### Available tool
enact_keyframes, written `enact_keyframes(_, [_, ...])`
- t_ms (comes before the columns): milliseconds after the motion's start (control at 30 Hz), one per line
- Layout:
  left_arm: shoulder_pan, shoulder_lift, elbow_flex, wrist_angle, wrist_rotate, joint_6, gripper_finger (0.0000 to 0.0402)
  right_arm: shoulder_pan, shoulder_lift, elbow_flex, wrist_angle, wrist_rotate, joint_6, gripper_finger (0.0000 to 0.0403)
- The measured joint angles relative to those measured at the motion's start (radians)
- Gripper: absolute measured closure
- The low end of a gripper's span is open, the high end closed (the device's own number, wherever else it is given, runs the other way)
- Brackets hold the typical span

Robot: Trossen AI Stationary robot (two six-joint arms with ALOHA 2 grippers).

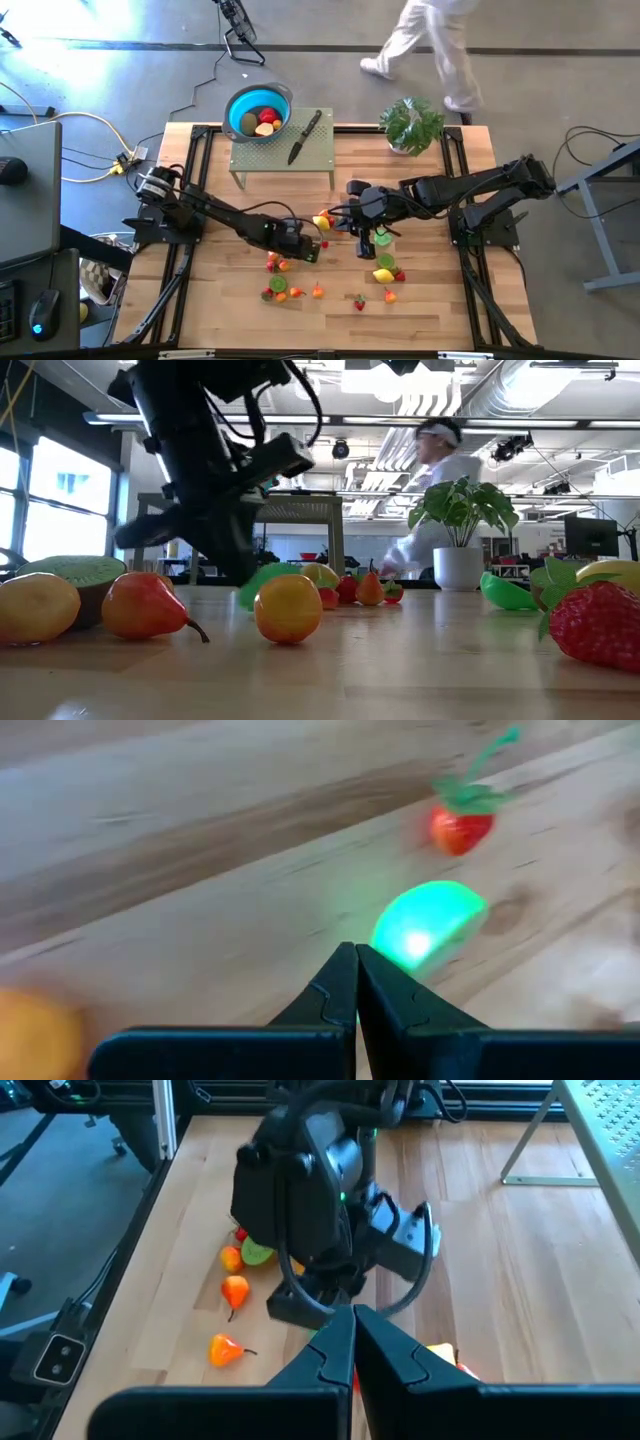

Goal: Pick & Place Fruit
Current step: Put the half green pear into the strainer bowl on the shelf

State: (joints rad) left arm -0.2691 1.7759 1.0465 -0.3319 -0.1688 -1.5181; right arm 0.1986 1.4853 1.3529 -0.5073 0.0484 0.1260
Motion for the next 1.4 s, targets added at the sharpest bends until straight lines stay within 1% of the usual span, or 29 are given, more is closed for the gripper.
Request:
enact_keyframes(100, [0.000,0.039,-0.001,0.063,0.006,-0.010,0.0401,0.000,0.000,0.000,-0.004,-0.002,-0.011,0.0400])
enact_keyframes(167, [0.000,0.068,0.001,0.147,0.017,-0.017,0.0401,0.000,0.000,0.000,-0.004,-0.002,-0.023,0.0400])
enact_keyframes(300, [-0.002,0.112,0.016,0.240,0.014,-0.024,0.0402,0.000,0.000,0.000,-0.008,-0.006,-0.026,0.0400])
enact_keyframes(500, [-0.001,0.144,0.080,0.226,-0.008,0.023,0.0402,0.000,0.000,0.000,-0.013,-0.014,-0.044,0.0401])
enact_keyframes(567, [0.000,0.155,0.102,0.245,-0.023,0.039,0.0402,0.000,0.000,0.000,-0.012,-0.029,-0.045,0.0401])
enact_keyframes(733, [0.000,0.156,0.118,0.215,-0.050,0.082,0.0402,0.000,0.000,0.000,-0.026,-0.030,-0.046,0.0401])
enact_keyframes(867, [0.000,0.126,0.118,0.145,-0.070,0.101,0.0402,0.000,0.000,0.000,-0.063,-0.049,-0.048,0.0401])
enact_keyframes(1067, [0.000,0.046,0.118,-0.010,-0.090,0.164,0.0402,0.001,-0.008,0.000,-0.178,-0.094,-0.048,0.0401])
enact_keyframes(1233, [0.000,-0.048,0.118,-0.132,-0.155,0.223,0.0402,0.003,-0.008,-0.003,-0.242,-0.158,-0.052,0.0401])
enact_keyframes(1333, [0.000,-0.110,0.118,-0.217,-0.193,0.273,0.0402,0.003,-0.008,-0.020,-0.241,-0.160,-0.052,0.0401])
enact_keyframes(1400, [0.000,-0.145,0.119,-0.277,-0.242,0.284,0.0402,0.003,-0.008,-0.027,-0.236,-0.159,-0.040,0.0401])
